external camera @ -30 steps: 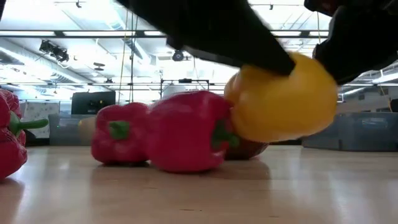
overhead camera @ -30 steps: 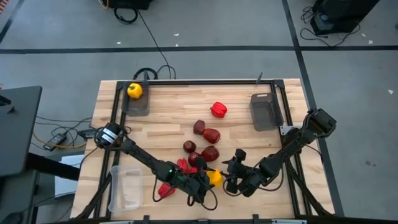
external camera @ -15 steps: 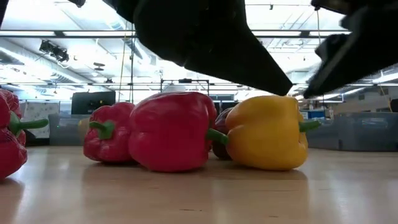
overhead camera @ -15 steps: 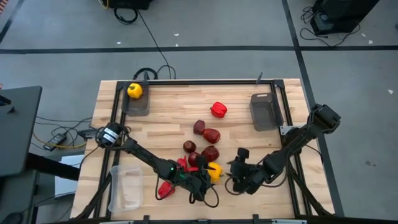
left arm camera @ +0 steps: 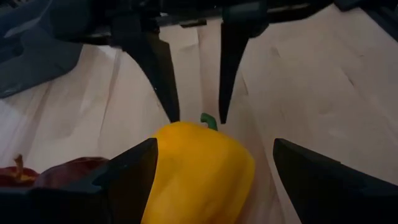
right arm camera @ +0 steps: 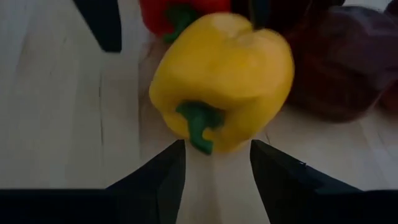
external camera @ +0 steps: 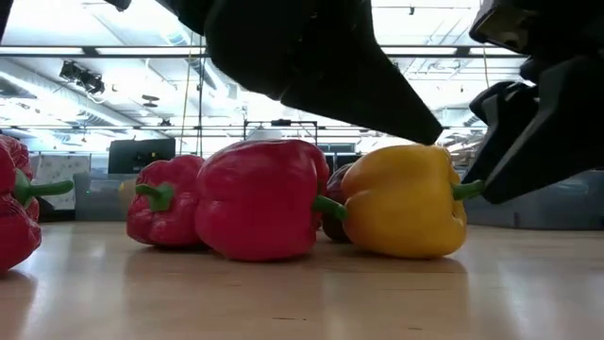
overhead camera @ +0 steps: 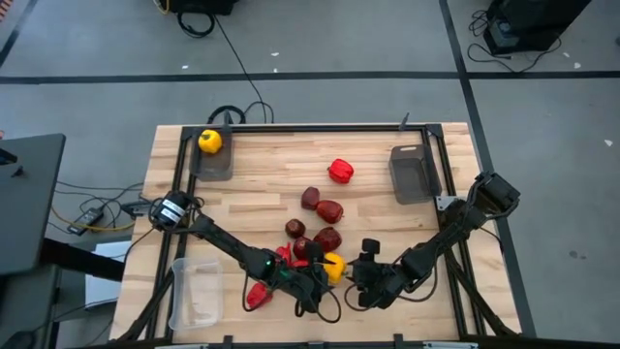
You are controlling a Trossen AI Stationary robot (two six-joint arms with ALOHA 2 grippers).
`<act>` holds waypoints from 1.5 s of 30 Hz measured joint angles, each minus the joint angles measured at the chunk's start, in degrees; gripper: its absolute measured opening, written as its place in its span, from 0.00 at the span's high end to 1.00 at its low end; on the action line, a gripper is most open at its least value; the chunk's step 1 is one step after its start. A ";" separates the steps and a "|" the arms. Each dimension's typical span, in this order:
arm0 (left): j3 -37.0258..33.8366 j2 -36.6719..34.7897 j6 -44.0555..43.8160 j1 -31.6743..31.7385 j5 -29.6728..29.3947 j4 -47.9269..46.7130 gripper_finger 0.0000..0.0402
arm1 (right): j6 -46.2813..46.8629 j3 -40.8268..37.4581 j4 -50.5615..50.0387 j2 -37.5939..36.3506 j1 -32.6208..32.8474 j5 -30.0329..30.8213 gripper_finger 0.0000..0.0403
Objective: Sort produce into baskets
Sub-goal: Put the yellow bell pepper into the left black transparent bin
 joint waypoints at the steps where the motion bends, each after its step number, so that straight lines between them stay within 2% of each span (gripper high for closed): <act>1: 0.00 0.00 0.00 0.02 0.00 -0.47 0.19 | 0.04 0.00 0.26 0.00 0.00 0.02 0.53; 11: 0.00 0.00 -1.74 0.37 -0.28 -1.91 0.25 | -0.51 0.00 2.62 0.00 0.11 -2.37 0.66; 17: 0.00 0.00 -1.77 0.37 -0.44 -1.93 0.29 | -0.04 0.00 3.21 0.00 0.27 -3.81 0.68; 25: 0.00 0.00 -2.74 0.39 -0.08 -1.83 0.34 | 5.59 0.00 -2.50 -0.09 3.09 2.43 0.68; 33: 4.54 0.35 12.04 -2.81 -0.02 0.99 0.35 | 12.17 0.00 -7.40 -0.13 5.24 6.47 0.68; 38: 4.74 5.65 19.67 -3.15 -1.22 4.30 0.40 | 13.56 0.00 -8.64 -0.15 6.00 9.25 0.68; 40: 4.68 7.90 23.50 -3.37 -3.63 6.63 0.42 | 13.62 -0.02 -9.07 -0.15 6.07 9.46 0.68; 45: 6.72 11.19 32.95 -4.26 -14.46 9.58 0.47 | 14.10 -0.02 -10.02 -0.15 6.14 9.49 0.68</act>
